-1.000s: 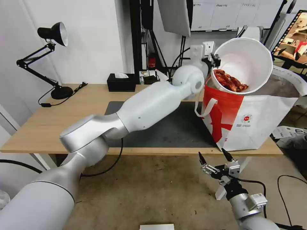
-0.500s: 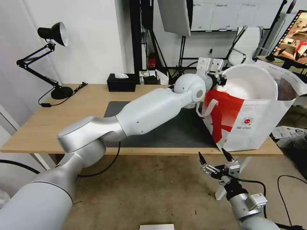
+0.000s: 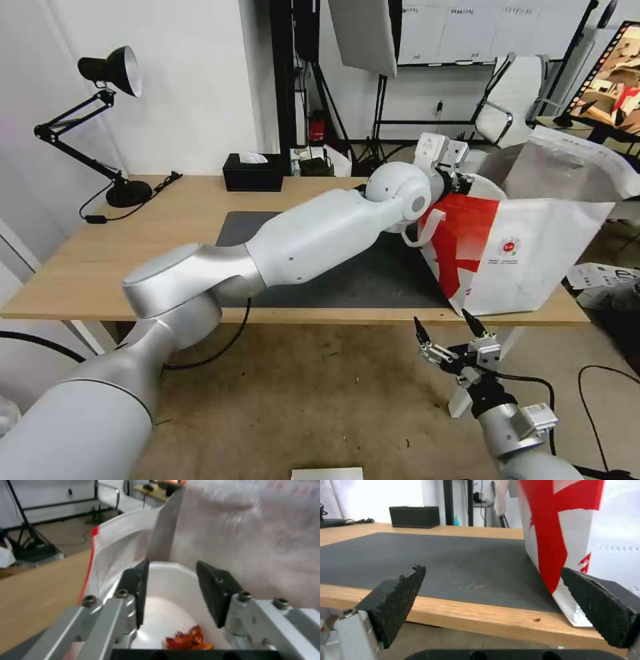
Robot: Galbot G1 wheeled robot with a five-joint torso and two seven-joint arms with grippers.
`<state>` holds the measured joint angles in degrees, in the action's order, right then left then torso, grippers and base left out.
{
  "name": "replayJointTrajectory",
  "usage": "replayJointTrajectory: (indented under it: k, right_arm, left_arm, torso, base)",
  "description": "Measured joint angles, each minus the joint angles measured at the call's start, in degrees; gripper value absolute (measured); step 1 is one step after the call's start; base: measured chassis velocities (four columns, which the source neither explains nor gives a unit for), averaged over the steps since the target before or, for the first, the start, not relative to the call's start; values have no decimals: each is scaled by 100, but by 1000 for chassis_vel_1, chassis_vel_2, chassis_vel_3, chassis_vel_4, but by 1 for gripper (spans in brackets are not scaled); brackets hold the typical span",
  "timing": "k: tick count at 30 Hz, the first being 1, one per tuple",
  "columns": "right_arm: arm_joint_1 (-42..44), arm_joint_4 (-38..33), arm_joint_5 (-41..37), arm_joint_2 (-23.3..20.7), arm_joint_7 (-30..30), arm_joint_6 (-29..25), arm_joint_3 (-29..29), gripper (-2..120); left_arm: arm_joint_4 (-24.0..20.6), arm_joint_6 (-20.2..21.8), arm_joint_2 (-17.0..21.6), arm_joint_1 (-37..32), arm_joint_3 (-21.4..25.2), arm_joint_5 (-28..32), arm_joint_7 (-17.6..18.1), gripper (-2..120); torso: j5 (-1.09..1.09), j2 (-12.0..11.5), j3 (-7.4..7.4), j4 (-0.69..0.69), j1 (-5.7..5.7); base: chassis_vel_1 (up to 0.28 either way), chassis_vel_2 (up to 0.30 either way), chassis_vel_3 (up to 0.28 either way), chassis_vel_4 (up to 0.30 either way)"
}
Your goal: Pick up the trash from the table and place it into the takeout bag.
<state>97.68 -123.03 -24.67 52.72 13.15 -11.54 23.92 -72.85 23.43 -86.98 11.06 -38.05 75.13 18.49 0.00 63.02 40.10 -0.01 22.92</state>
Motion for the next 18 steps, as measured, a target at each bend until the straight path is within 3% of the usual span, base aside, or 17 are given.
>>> replayJointTrajectory:
  k: [1, 4, 7, 8, 10, 12, 14, 18]
  right_arm:
    - [0, 0, 0, 0, 0, 0, 0, 100]
    - [0, 0, 0, 0, 0, 0, 0, 100]
    - [1, 0, 0, 0, 1, 0, 0, 100]
    - [0, 0, 0, 0, -1, 0, 0, 100]
    - [0, 0, 0, 1, -1, 0, 0, 100]
    - [0, 0, 0, 0, 0, 0, 0, 100]
    - [0, -1, 0, 0, 0, 0, 0, 100]
    - [0, 0, 0, 0, -1, 0, 0, 100]
  left_arm:
    - [0, 0, 0, 0, 0, 0, 0, 48]
    - [-793, -235, 471, -64, 243, 72, 240, 64]
    - [-1143, -310, 749, -120, 345, 77, 350, 69]
    - [-1632, -477, 1192, -283, 507, 54, 517, 79]
    - [-1831, -538, 1398, -376, 591, 16, 574, 82]
    - [-2587, -779, 2193, -971, 1019, -382, 691, 94]
    - [-2764, -831, 2381, -1148, 1139, -497, 706, 95]
    - [-4016, -1068, 3816, -2935, 2449, -1486, 710, 100]
  torso:
    - [0, 0, 0, 0, 0]
    - [-1, 0, 0, -2, -1]
    - [-1, 0, 0, -1, -1]
    - [-4, 0, 0, 3, 0]
    - [-3, 0, 0, 0, 0]
    - [-3, 0, 0, 0, 0]
    - [-3, 0, 0, -1, 0]
    - [-5, 1, 0, 4, -1]
  base:
    - [0, 0, 0, 0]
    - [0, 0, 0, 0]
    - [0, 0, 0, 0]
    - [0, 0, 0, 0]
    - [0, 0, 0, 0]
    - [0, 0, 0, 0]
    - [0, 0, 0, 0]
    - [0, 0, 0, 0]
